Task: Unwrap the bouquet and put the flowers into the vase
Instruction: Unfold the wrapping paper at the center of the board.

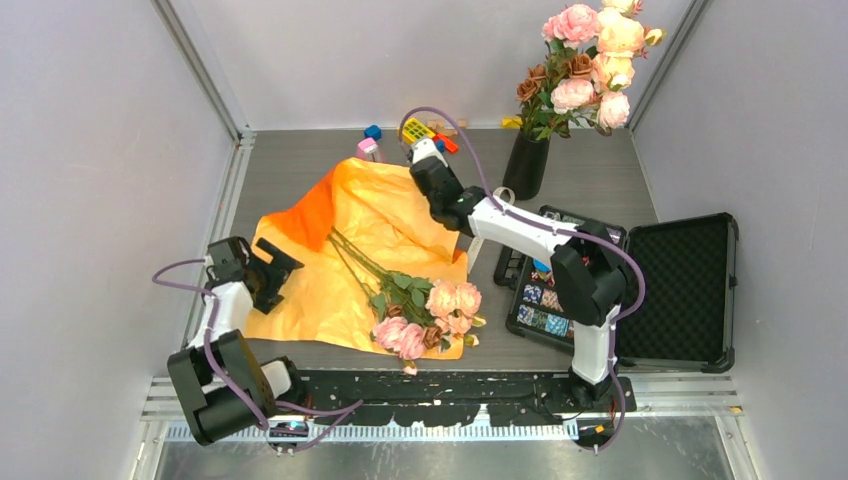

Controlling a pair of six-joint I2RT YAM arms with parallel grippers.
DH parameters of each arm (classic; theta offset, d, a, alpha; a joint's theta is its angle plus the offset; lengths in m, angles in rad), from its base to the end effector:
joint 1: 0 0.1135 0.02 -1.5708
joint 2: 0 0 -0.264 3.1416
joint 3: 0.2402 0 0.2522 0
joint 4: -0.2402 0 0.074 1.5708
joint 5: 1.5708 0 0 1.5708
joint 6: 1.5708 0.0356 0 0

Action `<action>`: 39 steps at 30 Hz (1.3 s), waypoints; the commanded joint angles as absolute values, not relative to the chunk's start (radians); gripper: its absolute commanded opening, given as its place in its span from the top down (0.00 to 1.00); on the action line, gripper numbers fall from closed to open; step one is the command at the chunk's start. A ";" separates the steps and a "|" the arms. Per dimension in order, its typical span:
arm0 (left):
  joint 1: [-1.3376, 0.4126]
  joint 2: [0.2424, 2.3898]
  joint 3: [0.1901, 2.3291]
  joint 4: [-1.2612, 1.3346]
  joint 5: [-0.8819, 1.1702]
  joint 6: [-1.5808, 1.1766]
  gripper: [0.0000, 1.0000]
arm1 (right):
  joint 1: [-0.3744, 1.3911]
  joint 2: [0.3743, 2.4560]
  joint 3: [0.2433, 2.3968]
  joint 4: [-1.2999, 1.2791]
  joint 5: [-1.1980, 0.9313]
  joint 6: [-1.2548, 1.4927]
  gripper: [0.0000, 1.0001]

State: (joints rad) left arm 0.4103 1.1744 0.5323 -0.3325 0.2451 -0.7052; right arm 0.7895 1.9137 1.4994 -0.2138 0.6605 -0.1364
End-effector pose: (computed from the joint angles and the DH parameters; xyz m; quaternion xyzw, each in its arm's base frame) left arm 0.1970 0.0763 0.1686 -0.4717 0.8240 -0.1584 0.2712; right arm 0.3252 0.2969 0.2584 -0.2446 0.8199 -0.1359 0.4995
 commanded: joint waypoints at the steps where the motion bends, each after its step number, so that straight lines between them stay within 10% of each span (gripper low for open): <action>1: 0.411 1.071 0.574 -0.393 0.331 -0.690 0.00 | 0.739 1.933 1.548 -0.223 0.573 -0.068 1.00; 15: 0.083 0.972 0.566 -0.391 0.223 -0.756 0.00 | 0.659 1.996 1.552 -0.257 0.513 -0.008 1.00; 39: 0.165 1.003 0.391 -0.416 0.013 -0.884 0.00 | 0.682 1.971 1.489 -0.286 0.438 0.104 1.00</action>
